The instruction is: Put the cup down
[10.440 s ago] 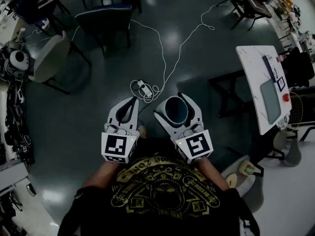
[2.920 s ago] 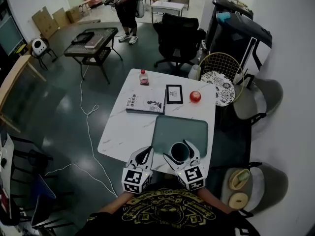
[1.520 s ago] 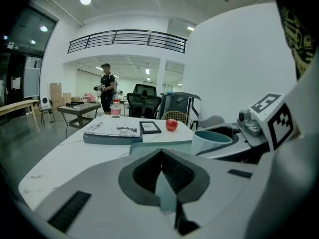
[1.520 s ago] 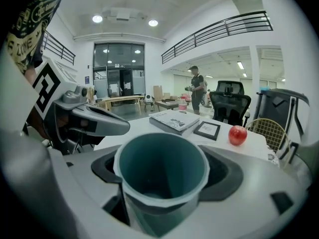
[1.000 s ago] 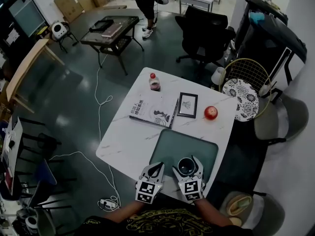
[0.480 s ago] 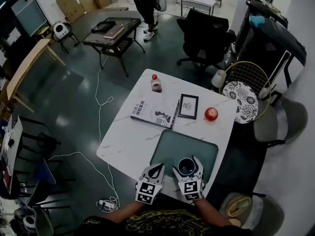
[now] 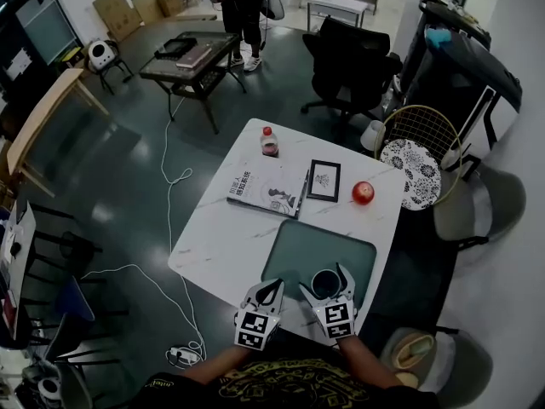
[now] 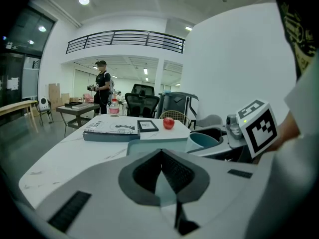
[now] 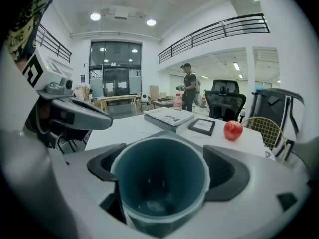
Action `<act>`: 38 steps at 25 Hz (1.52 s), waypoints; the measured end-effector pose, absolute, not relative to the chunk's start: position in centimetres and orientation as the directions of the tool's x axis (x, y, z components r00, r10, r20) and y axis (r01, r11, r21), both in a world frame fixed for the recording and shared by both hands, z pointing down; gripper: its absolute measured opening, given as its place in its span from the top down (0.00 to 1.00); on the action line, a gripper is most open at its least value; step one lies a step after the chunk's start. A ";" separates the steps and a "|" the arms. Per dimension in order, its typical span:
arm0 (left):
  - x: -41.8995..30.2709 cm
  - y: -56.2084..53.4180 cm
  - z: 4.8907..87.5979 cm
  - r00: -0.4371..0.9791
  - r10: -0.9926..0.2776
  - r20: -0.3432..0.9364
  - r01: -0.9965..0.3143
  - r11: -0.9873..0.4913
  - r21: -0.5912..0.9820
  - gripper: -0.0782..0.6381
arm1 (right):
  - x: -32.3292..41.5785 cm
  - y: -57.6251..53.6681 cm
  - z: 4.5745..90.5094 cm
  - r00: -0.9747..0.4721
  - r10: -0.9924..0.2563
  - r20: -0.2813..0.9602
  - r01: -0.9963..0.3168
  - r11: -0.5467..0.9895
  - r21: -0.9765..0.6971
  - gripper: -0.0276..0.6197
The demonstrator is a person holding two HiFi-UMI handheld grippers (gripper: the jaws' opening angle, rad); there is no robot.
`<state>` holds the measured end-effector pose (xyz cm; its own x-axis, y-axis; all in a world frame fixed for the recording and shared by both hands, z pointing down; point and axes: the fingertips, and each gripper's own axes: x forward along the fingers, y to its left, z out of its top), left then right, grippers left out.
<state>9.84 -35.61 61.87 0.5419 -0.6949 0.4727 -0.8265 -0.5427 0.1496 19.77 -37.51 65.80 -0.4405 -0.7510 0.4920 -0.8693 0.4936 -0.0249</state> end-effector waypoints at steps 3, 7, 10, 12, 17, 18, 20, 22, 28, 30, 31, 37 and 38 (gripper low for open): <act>9.4 -35.2 61.3 0.546 -0.697 0.464 -0.824 -0.546 0.151 0.88 | 20.1 -37.2 65.2 -0.426 -0.763 0.487 -0.881 0.473 -0.029 0.24; 8.8 -34.8 60.4 0.557 -0.701 0.445 -0.818 -0.557 0.145 0.88 | 20.2 -36.5 64.3 -0.402 -0.781 0.478 -0.895 0.445 -0.024 0.24; 8.1 -34.4 59.3 0.561 -0.707 0.430 -0.814 -0.566 0.132 0.88 | 20.4 -35.7 63.6 -0.375 -0.797 0.474 -0.907 0.420 -0.012 0.24; 7.5 -34.1 58.7 0.562 -0.712 0.421 -0.813 -0.570 0.122 0.88 | 20.6 -35.3 63.2 -0.355 -0.807 0.472 -0.915 0.403 0.001 0.24; 6.0 -33.5 57.0 0.567 -0.726 0.389 -0.810 -0.577 0.105 0.88 | 21.3 -34.3 61.2 -0.300 -0.853 0.427 -0.942 0.334 0.006 0.24; 5.6 -33.3 56.8 0.568 -0.727 0.386 -0.810 -0.578 0.103 0.88 | 21.2 -33.9 60.8 -0.291 -0.860 0.419 -0.947 0.321 0.001 0.24; 4.7 -32.8 56.5 0.569 -0.729 0.380 -0.809 -0.579 0.102 0.88 | 20.9 -33.1 60.0 -0.278 -0.872 0.402 -0.954 0.301 -0.006 0.24; 3.9 -32.4 56.2 0.569 -0.731 0.375 -0.810 -0.577 0.103 0.88 | 20.2 -32.2 59.1 -0.272 -0.882 0.386 -0.957 0.291 -0.009 0.24; 1.9 -31.1 55.4 0.589 -0.727 0.354 -0.798 -0.593 0.110 0.88 | 17.2 -29.7 56.5 -0.261 -0.900 0.349 -0.962 0.274 -0.012 0.24; 1.2 -30.5 55.2 0.599 -0.722 0.346 -0.790 -0.602 0.114 0.88 | 16.1 -28.7 55.9 -0.258 -0.905 0.339 -0.963 0.271 -0.010 0.27; 0.9 -30.1 55.0 0.606 -0.718 0.342 -0.786 -0.608 0.117 0.88 | 15.6 -28.2 55.5 -0.255 -0.907 0.335 -0.964 0.267 -0.009 0.31; -1.0 -28.3 54.8 0.631 -0.703 0.327 -0.768 -0.627 0.133 0.88 | 13.1 -25.3 54.3 -0.229 -0.919 0.320 -0.970 0.242 0.001 0.73; -1.3 -27.9 54.8 0.635 -0.700 0.326 -0.765 -0.630 0.138 0.88 | 12.7 -24.8 54.1 -0.227 -0.919 0.322 -0.971 0.239 -0.002 0.80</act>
<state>-1.28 -27.92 54.75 0.6354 -0.7000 0.3259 -0.7645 -0.6295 0.1385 12.71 -24.82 54.05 -0.2271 -0.9192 0.3217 -0.9710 0.2393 -0.0017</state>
